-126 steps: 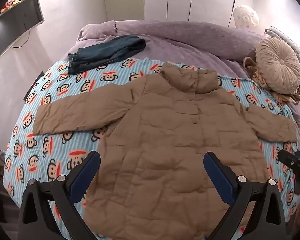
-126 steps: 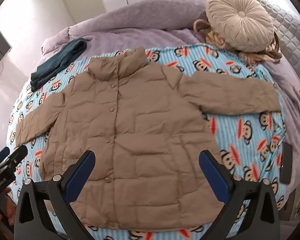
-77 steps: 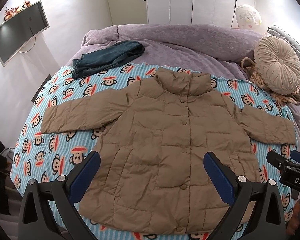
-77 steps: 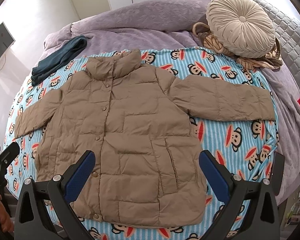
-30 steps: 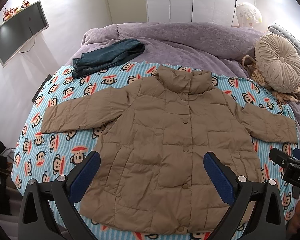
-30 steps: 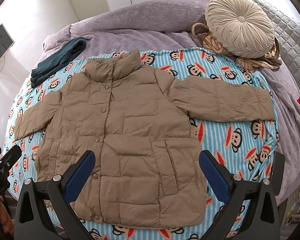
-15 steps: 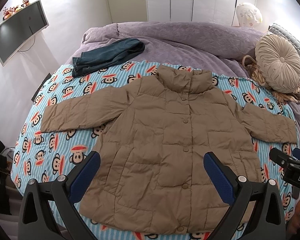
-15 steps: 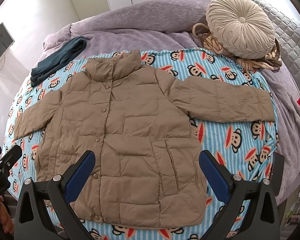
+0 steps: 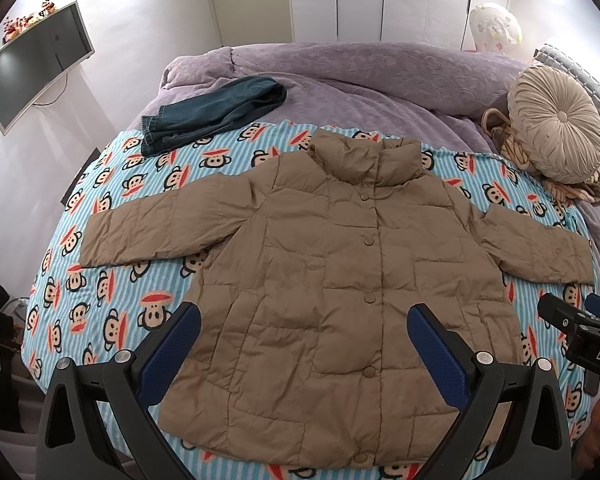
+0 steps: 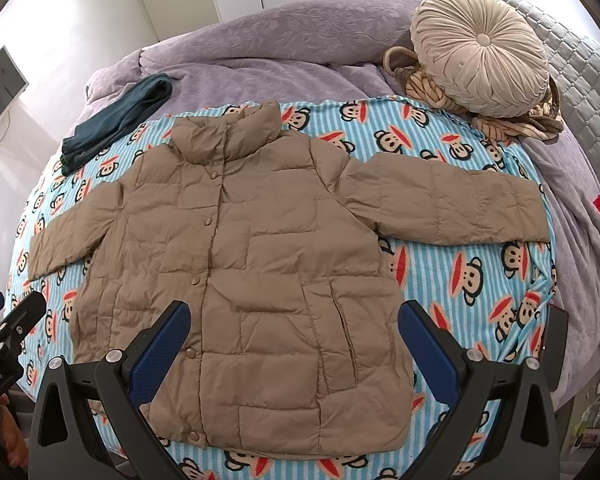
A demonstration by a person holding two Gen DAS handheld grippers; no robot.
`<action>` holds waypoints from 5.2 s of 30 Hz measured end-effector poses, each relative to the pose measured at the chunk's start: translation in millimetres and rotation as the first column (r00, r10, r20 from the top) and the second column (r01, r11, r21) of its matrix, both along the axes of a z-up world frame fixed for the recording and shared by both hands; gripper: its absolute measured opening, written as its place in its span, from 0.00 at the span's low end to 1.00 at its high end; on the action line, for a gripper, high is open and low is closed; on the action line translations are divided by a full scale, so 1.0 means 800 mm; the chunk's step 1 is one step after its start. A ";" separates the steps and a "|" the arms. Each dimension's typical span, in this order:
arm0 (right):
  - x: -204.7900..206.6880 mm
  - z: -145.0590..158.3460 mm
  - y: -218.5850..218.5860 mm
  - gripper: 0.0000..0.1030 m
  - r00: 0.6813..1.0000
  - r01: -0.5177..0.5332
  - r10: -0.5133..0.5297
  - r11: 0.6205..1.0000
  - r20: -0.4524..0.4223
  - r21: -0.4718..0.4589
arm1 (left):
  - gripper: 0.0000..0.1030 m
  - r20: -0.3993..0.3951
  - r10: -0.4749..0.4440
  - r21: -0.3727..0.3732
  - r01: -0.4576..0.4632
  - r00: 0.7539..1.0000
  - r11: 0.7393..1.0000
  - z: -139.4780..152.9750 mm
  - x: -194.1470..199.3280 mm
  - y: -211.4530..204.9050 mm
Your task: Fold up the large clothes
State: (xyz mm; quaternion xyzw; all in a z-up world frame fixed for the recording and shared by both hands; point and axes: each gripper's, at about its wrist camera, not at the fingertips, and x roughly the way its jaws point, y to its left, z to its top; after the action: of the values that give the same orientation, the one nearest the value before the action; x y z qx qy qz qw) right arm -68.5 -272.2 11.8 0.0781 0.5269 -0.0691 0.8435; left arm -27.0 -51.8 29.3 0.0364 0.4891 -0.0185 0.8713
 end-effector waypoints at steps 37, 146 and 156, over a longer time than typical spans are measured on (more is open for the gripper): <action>0.009 -0.027 -0.005 1.00 0.999 0.012 -0.007 0.993 -0.045 0.116 | 1.00 -0.086 -0.003 -0.045 -0.001 0.996 0.999 -0.026 0.011 0.012; 0.280 -0.192 0.213 0.30 0.960 -0.210 0.235 0.964 0.152 -0.161 | 0.98 -0.009 0.017 -0.009 -0.017 1.000 1.000 -0.271 0.268 0.170; 0.241 -0.280 0.013 0.08 0.964 0.262 -0.251 0.818 -0.092 0.511 | 0.80 0.014 0.010 -0.134 -0.008 1.000 0.991 -0.215 0.308 0.189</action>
State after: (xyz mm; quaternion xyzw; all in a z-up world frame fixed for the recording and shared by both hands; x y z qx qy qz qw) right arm 124.3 -262.1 -212.2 0.3721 0.5190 -0.0381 0.7686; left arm 219.4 99.2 -142.9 -0.0240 0.4806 -0.0470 0.8754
